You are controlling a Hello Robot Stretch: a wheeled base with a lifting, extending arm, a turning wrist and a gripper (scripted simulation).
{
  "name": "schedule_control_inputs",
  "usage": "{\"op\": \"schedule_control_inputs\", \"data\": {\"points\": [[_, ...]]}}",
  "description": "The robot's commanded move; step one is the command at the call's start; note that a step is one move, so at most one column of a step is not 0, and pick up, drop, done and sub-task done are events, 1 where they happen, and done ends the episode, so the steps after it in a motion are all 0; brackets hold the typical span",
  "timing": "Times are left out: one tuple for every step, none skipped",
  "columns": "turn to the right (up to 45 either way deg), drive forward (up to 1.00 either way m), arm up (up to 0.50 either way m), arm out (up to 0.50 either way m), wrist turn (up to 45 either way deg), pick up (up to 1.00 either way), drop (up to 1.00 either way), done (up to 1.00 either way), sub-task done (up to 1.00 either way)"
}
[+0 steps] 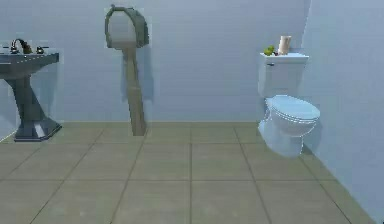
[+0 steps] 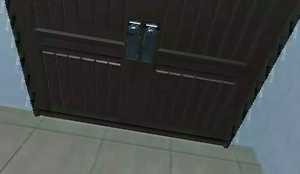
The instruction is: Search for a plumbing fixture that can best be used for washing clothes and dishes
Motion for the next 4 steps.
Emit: {"op": "schedule_control_inputs", "data": {"points": [[-30.0, 0.0, 0.0, 0.0, 0.0, 0.0, 0.0, 0.0, 0.0], [0.0, 1.0, 0.0, 0.0, 0.0, 0.0, 0.0, 0.0, 0.0], [0.0, 1.0, 0.0, 0.0, 0.0, 0.0, 0.0, 0.0, 0.0], [-33.0, 0.0, 0.0, 0.0, 0.0, 0.0, 0.0, 0.0, 0.0]]}}
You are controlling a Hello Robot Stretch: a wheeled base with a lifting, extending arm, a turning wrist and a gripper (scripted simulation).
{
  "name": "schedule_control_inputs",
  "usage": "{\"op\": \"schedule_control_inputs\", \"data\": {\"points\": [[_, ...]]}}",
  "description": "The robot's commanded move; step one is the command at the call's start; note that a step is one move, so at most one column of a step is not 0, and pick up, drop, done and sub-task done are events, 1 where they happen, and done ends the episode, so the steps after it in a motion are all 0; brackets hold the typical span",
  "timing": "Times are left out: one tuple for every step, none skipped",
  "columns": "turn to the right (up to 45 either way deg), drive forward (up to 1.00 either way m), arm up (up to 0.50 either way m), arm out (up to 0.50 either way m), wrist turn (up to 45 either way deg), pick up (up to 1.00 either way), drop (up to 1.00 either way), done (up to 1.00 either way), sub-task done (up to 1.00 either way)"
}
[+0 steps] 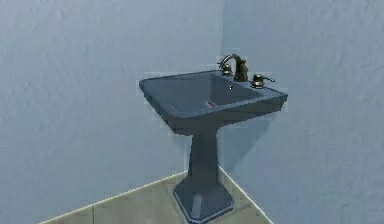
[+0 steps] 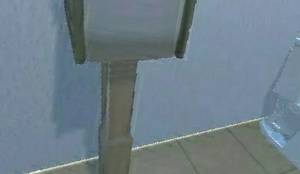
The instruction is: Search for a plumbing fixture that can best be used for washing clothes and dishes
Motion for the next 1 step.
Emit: {"op": "schedule_control_inputs", "data": {"points": [[0.0, 0.05, 0.0, 0.0, 0.0, 0.0, 0.0, 0.0, 0.0]]}}
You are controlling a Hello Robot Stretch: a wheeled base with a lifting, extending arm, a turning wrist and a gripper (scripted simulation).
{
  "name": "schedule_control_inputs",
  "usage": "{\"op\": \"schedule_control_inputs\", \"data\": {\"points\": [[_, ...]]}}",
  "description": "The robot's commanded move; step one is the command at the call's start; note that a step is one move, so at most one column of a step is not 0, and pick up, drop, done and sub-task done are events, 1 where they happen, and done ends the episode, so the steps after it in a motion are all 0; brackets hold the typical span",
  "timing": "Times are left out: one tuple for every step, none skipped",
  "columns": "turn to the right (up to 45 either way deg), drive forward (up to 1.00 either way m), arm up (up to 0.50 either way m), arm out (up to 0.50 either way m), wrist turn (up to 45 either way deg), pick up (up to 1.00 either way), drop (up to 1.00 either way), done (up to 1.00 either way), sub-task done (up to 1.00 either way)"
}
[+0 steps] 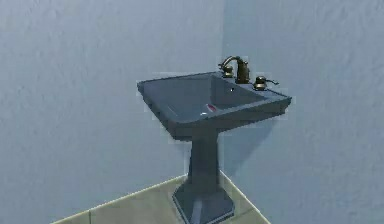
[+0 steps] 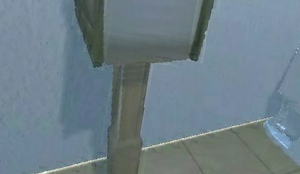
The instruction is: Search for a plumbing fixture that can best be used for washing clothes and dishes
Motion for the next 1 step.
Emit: {"op": "schedule_control_inputs", "data": {"points": [[0.0, 0.0, 0.0, 0.0, 0.0, 0.0, 0.0, 1.0, 0.0]]}}
